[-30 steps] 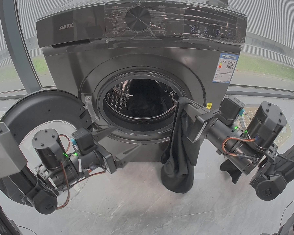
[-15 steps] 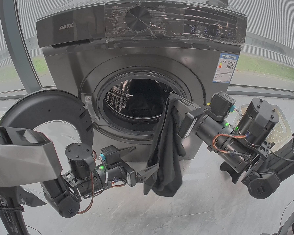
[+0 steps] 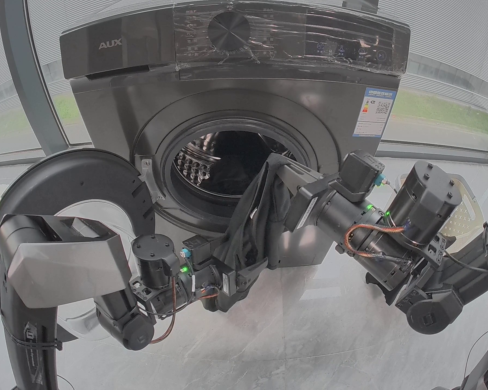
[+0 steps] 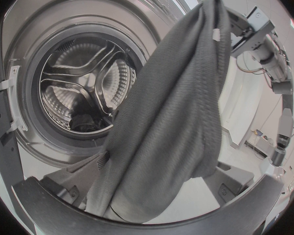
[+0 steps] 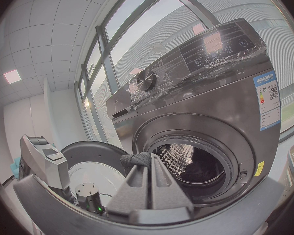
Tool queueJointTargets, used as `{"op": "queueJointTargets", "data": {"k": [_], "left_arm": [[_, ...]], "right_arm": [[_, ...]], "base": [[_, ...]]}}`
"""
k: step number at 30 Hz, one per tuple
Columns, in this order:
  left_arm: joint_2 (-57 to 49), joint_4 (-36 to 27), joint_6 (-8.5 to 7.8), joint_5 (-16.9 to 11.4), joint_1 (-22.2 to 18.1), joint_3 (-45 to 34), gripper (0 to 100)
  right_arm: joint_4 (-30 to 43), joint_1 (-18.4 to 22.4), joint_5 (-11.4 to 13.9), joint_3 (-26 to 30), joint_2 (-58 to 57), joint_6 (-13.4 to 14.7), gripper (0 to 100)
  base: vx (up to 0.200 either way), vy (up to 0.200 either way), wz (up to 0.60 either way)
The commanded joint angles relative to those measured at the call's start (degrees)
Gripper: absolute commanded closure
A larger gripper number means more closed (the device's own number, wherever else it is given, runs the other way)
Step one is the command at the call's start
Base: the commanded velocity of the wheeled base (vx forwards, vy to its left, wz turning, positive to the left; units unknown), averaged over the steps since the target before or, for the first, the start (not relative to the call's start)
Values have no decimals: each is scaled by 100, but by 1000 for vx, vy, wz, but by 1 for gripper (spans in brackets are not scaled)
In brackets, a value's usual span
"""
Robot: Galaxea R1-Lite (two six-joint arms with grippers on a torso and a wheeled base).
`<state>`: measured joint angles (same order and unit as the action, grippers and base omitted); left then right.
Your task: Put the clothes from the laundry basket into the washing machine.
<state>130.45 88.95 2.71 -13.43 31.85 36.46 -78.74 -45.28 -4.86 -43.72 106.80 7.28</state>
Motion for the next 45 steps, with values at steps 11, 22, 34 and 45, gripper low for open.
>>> {"op": "queueJointTargets", "data": {"k": [11,22,34,45], "left_arm": [[947,-1,28,201,-100,1100,0],[1360,-10,72,201,-232,1680,100],[595,8,116,192,-593,1328,100],[-468,-1,186,201,-610,696,100]], "right_arm": [[-27,-421,-6,100,7,2,100],[-36,-421,-6,188,-1,2,100],[113,502,-41,926,-28,-200,100],[60,537,-50,1585,324,-332,100]], "base": [[0,0,0],[0,0,0],[0,0,0],[0,0,0]]}}
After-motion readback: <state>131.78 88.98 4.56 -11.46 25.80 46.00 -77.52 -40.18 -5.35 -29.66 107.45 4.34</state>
